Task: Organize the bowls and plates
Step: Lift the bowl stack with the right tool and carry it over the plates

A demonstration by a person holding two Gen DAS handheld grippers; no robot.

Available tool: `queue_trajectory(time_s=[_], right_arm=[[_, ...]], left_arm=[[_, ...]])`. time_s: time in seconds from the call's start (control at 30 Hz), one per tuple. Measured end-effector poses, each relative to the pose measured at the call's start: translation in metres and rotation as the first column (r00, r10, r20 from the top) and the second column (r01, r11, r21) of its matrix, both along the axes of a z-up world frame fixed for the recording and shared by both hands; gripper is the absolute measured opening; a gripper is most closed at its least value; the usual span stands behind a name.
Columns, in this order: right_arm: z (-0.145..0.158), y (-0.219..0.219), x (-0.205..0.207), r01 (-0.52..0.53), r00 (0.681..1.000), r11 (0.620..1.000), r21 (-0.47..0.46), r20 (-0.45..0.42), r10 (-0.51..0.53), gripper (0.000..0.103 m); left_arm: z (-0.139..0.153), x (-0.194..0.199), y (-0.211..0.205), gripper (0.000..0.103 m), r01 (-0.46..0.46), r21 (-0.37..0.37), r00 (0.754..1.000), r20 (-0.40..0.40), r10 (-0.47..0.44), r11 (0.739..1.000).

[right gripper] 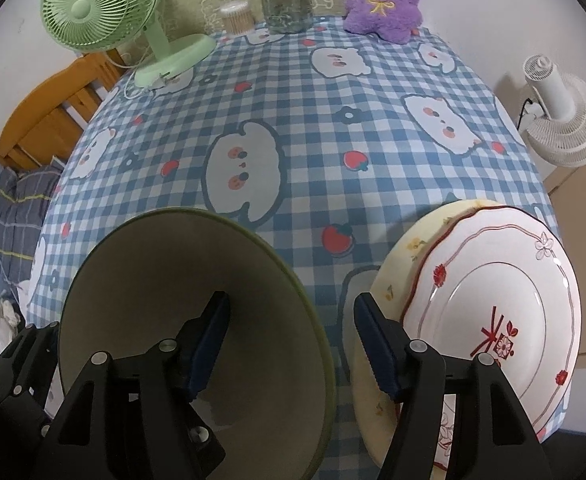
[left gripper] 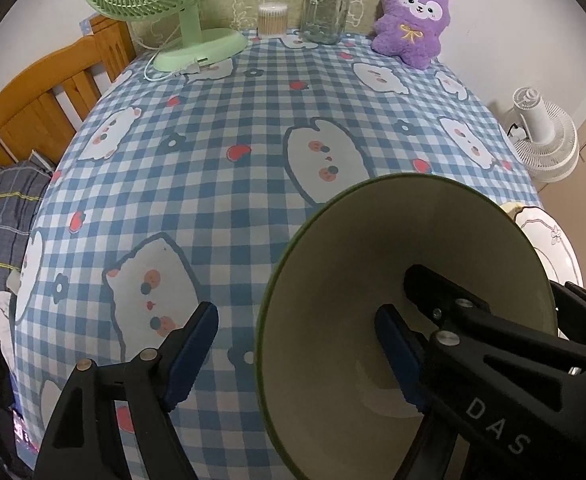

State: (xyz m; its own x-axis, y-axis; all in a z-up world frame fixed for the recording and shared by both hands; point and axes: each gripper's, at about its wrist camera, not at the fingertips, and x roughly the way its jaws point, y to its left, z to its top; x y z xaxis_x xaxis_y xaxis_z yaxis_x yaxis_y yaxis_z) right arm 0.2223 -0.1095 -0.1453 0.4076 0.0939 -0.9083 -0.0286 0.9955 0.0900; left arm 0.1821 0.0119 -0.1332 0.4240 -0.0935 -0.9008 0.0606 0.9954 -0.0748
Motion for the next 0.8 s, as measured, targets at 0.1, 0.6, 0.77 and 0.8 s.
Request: queue_trajectory(time_s=[0.1, 0.6, 0.77, 0.8], right_arm=[[0.000, 0.001, -0.001, -0.005, 1.000, 1.000, 0.023, -0.006, 0.005, 0.058], [0.000, 0.006, -0.001, -0.026, 0.999, 0.999, 0.047, -0.023, 0.027, 0.053], [-0.001, 0.003, 0.000, -0.017, 0.999, 0.998, 0.059, -0.027, 0.019, 0.054], [-0.001, 0.003, 0.000, -0.015, 0.999, 0.998, 0.061, -0.027, 0.016, 0.054]], left_arm=[[0.000, 0.000, 0.001, 0.078, 0.008, -0.020, 1.000, -0.013, -0.009, 1.000], [0.003, -0.003, -0.009, 0.058, 0.036, -0.072, 0.999, -0.028, -0.038, 0.997], [0.004, -0.003, -0.011, 0.057, 0.028, -0.066, 0.999, -0.021, -0.030, 0.997], [0.004, -0.003, -0.012, 0.056, 0.033, -0.061, 0.999, -0.021, -0.034, 0.998]])
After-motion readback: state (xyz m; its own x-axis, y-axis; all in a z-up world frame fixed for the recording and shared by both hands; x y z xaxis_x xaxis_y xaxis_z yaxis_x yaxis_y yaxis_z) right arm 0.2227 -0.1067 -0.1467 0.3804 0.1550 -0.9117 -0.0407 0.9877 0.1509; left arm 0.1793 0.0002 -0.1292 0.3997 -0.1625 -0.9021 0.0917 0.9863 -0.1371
